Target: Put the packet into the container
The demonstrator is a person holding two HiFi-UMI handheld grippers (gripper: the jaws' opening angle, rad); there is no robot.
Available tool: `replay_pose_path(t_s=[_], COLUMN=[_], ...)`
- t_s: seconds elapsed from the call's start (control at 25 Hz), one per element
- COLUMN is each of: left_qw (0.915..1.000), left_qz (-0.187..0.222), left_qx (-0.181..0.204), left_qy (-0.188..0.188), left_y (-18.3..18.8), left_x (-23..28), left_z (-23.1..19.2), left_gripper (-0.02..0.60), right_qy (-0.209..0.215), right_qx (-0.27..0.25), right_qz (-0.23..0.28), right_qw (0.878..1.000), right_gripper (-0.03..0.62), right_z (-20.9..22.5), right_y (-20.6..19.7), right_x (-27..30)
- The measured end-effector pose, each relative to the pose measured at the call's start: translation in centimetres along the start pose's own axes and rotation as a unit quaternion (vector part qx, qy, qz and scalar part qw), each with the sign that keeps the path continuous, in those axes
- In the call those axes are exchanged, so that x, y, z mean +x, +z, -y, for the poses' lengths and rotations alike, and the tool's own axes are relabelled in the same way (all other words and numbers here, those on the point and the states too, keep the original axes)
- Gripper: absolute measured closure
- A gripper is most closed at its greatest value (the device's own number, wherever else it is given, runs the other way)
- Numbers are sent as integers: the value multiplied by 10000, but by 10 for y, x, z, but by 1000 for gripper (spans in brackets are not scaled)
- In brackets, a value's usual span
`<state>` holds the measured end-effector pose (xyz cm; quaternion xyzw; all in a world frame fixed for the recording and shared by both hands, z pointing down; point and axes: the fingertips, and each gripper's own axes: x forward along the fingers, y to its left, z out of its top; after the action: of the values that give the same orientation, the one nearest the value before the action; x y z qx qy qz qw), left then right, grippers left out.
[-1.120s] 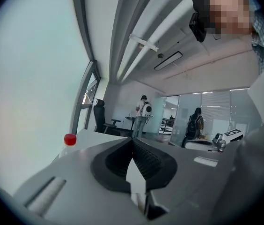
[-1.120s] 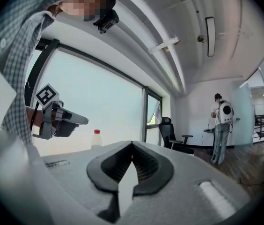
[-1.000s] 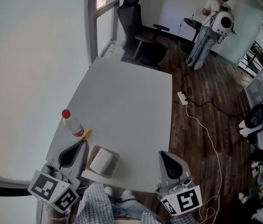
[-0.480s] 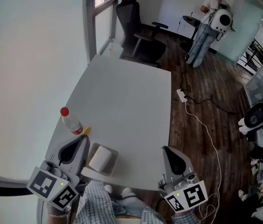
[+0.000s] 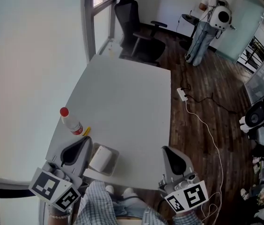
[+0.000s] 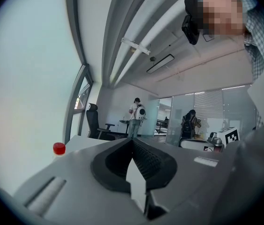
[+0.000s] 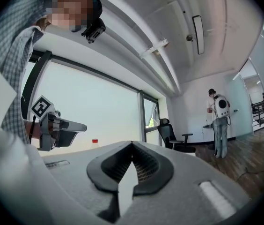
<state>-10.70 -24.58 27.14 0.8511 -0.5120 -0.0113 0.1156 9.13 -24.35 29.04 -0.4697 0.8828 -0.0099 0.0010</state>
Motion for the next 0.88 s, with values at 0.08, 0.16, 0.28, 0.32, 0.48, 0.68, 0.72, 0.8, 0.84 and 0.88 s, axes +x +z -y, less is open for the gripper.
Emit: replay_pose_path(t_s=[0.08,0.16,0.28,0.32,0.48,0.68,0.72,0.8,0.84,0.88], left_qw=[10000,10000,10000,10000,10000,9999,9999,9998,9998,9998], left_qz=[14,22,32,34,40,16,8,-6,-15,-23], left_qx=[4,9,29,29,15,10,16,38,53,67], left_qy=[-2,-11,-34,-40,-59,-126,-148,-175,-181,-183], left_y=[2,2,1,0,-1,-5,-6,-7,-7,-7], left_x=[-1,-2,-2,-2,-2,-1,-1,-1,-2,-2], left_z=[1,2,2,3,4,8,10,13,13,13], left_gripper=[578,578,578,578,578,578,578,578,578,578], right_qy=[29,53,73,73,67,86,90,104,113,119], right_qx=[-51,-121,-205,-220,-334,-451,-452,-463,-468,-467], right_qz=[2,-11,-35,-41,-71,-83,-82,-89,-95,-98], right_qw=[10000,9999,9998,9997,9994,9989,9989,9988,9988,9988], right_gripper=[595,595,595,595,595,595,595,595,595,595], right_z=[-3,-6,-8,-8,-8,-10,-11,-13,-13,-14], right_y=[2,2,2,1,1,2,2,2,2,1], right_x=[0,1,1,1,0,-1,-1,-2,-1,-1])
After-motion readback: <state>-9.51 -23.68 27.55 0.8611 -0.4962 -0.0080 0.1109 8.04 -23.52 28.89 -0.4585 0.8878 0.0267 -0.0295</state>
